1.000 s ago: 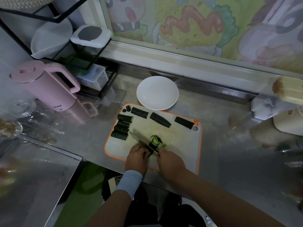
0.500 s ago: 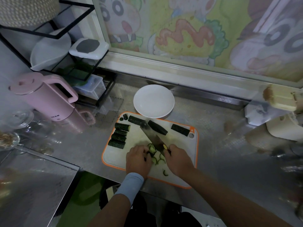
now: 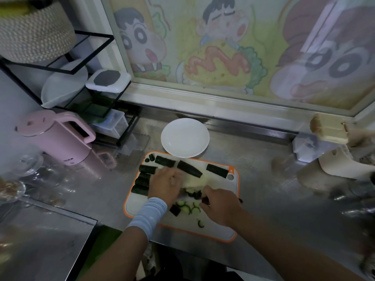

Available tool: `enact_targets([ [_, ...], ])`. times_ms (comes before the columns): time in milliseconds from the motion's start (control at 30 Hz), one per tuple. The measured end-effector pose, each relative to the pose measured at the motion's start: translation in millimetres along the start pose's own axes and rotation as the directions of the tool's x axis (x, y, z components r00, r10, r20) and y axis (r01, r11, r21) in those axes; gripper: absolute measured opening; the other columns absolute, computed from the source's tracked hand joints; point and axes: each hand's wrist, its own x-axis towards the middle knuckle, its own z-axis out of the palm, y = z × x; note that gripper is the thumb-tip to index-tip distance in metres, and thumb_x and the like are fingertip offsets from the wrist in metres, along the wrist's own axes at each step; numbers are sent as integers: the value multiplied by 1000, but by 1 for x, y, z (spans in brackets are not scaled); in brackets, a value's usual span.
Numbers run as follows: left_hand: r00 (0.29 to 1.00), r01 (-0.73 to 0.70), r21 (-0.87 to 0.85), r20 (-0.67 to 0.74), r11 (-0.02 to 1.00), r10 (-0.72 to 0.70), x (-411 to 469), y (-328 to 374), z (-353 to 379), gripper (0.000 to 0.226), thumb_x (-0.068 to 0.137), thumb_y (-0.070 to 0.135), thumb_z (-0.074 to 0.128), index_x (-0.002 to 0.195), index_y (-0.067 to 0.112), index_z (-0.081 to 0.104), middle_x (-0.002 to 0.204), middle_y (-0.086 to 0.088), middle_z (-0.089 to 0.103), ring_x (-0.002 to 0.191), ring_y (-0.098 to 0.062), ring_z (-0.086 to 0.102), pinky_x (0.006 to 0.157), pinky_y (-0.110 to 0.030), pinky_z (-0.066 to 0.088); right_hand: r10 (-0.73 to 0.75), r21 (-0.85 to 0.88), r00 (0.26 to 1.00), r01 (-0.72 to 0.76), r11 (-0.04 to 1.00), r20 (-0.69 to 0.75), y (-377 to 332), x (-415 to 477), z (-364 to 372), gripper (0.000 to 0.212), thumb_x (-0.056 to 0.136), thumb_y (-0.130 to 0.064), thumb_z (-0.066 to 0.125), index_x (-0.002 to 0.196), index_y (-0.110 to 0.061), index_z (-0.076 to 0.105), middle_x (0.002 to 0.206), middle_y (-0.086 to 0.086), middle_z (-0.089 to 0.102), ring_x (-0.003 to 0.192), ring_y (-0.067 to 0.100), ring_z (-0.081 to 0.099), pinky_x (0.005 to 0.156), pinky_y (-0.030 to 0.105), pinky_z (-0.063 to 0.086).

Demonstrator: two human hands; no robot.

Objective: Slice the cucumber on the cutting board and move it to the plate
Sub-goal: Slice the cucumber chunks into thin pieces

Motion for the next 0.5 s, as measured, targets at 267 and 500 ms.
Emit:
enact_targets([
  [267,855,-19,56,519,998,-13,8,5,21,24,86,31,63,109,29,68,108,1,63,94,-18,60,87,-27,48,-74,-43,996,72,996,-40,4,-5,-4,31,86,-54,52,102,-27,50,91,0,63,83,20,58,67,34,48],
  [500,875,24,-33,485,999,-5,6,16,29,25,78,50,65,98,35,68,95,13,61,84,-8,58,82,-26,49,-148,-78,987,142,987,-66,5,-12,-7,29,85,-51,55,101,-26,51,90,0,64,82,22,57,60,29,34],
])
